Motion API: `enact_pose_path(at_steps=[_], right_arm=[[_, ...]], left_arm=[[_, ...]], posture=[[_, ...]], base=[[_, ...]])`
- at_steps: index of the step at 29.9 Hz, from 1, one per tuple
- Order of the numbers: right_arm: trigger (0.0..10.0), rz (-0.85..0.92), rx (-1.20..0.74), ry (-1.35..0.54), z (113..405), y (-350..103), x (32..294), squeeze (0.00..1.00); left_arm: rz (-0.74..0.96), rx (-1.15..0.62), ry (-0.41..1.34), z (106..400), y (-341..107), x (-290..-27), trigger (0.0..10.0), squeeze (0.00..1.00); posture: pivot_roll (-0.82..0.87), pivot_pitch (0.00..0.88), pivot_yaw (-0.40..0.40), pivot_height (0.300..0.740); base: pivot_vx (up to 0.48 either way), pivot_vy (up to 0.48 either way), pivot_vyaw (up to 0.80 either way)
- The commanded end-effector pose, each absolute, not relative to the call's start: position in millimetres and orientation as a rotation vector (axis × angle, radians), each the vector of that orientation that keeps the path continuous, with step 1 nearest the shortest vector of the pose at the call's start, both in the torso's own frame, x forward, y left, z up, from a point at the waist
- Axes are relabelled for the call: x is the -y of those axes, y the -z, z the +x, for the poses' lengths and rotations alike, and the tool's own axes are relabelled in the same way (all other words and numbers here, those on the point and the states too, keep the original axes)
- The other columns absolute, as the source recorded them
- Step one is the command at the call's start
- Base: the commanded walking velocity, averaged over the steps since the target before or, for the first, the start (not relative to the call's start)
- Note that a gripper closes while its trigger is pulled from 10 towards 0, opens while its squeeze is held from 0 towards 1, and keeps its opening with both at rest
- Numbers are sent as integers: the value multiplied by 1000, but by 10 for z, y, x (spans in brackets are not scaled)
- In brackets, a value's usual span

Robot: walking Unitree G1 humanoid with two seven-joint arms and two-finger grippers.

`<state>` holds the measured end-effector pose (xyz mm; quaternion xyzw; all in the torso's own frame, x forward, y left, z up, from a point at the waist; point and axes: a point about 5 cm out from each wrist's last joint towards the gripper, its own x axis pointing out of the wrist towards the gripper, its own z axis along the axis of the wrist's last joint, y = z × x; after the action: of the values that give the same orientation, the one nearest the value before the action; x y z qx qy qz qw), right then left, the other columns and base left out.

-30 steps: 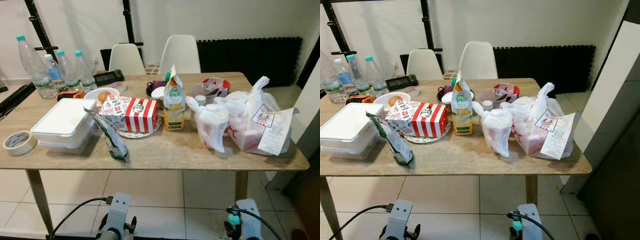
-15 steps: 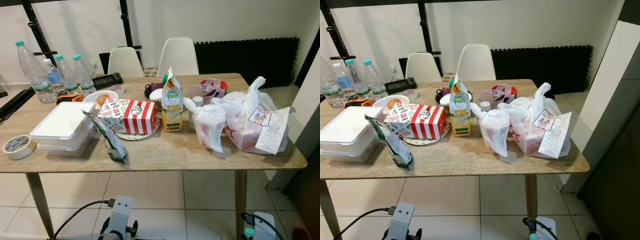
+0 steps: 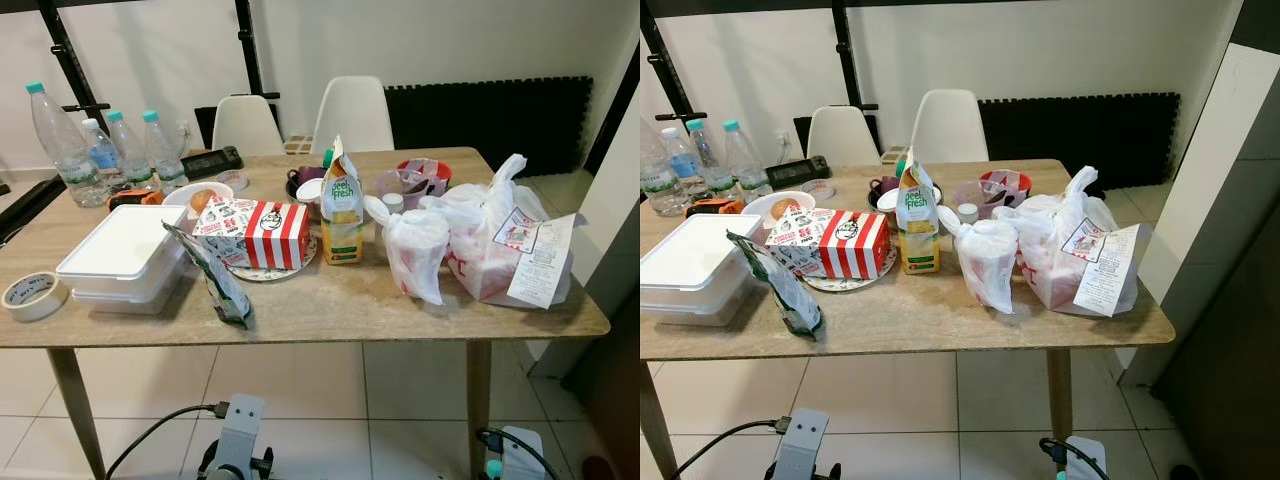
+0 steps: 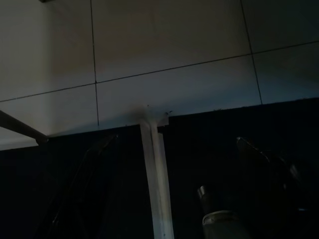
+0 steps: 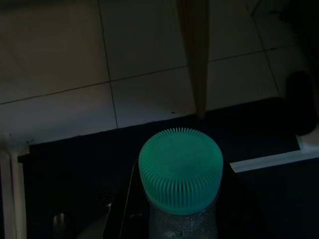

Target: Restocking fridge

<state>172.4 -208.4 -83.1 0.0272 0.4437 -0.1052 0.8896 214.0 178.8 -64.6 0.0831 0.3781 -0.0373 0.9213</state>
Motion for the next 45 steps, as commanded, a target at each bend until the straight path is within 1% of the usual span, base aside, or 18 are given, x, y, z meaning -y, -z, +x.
enact_pose_path(at_steps=[1,18,39,45], right_arm=[[10000,43,-936,216,1706,841,2098,0],[10000,46,-955,215,1700,848,2121,0],[10000,51,-961,203,1689,855,2132,0],[10000,57,-957,198,1697,851,2132,0]], left_arm=[[157,-801,73,2092,682,-1764,10000,0],[143,-797,66,2139,656,-1778,10000,0],[136,-803,60,2111,669,-1793,10000,0],[138,-811,60,2112,671,-1796,10000,0]], posture=[[-58,0,7,740],[-62,24,10,740],[-63,39,3,740],[-66,40,1,740]], base=[[-255,0,0],[-280,0,0],[-284,0,0],[0,0,0]])
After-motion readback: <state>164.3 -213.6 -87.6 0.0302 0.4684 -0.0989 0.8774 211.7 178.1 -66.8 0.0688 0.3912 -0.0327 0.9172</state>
